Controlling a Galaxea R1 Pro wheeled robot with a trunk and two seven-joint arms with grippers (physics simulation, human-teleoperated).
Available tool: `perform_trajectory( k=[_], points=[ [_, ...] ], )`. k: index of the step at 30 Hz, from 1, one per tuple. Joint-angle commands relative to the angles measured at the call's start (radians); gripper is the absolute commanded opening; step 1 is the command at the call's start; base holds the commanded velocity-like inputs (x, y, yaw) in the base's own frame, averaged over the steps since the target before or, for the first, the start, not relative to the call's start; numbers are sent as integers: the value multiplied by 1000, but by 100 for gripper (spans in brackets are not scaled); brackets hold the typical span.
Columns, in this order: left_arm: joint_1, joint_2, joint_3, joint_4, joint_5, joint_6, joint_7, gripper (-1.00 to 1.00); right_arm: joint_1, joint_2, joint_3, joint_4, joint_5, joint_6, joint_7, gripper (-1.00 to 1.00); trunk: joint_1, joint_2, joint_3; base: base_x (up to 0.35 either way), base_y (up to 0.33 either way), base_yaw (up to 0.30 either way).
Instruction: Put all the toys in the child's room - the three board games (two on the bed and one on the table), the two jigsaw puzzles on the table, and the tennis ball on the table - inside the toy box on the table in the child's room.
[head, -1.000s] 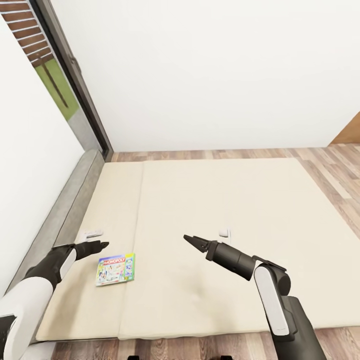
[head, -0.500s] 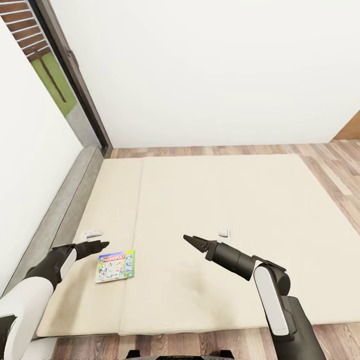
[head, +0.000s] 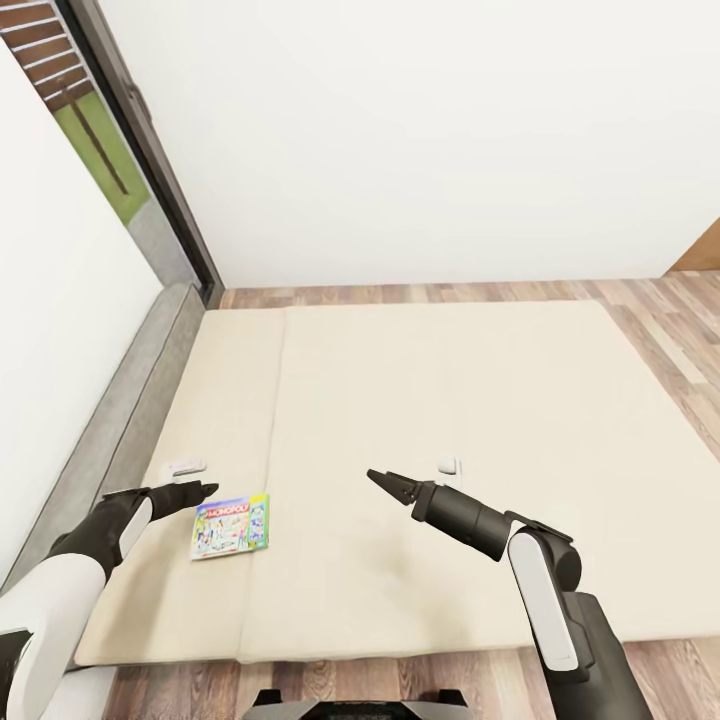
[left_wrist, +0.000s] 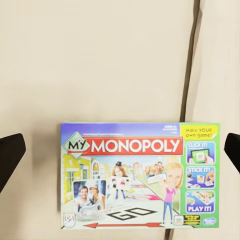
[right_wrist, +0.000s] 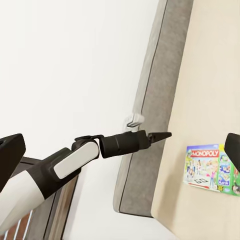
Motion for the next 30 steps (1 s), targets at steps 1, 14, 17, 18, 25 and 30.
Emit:
perform_trajectory(
  k=[1, 14, 17, 18, 25, 30],
  points=[
    [0, 0, 5, -1, 7, 10, -4, 100, -1, 1, -2, 0, 0, 6, 4, 100, 0, -2, -3, 0, 0, 0],
    [-2, 12, 3, -2, 4, 18, -173, 100, -1, 1, -2, 0, 0, 6, 3, 100, 0, -2, -25, 0, 0, 0],
    [-2, 20, 3, -2, 5, 18, -199, 100, -1, 1, -2, 1, 0, 6, 4, 100, 0, -2, -30, 0, 0, 0],
    [-2, 22, 3, -3, 5, 19, -203, 100, -1, 0, -2, 1, 0, 6, 4, 100, 0, -2, -31, 0, 0, 0],
    [-2, 46, 5, -4, 5, 20, -222, 100, -1, 0, -2, 1, 0, 6, 4, 100, 0, -2, -43, 0, 0, 0],
    [-2, 62, 13, -5, 5, 20, -236, 100, -1, 0, -2, 0, 0, 6, 4, 100, 0, -2, -51, 0, 0, 0]
  ],
)
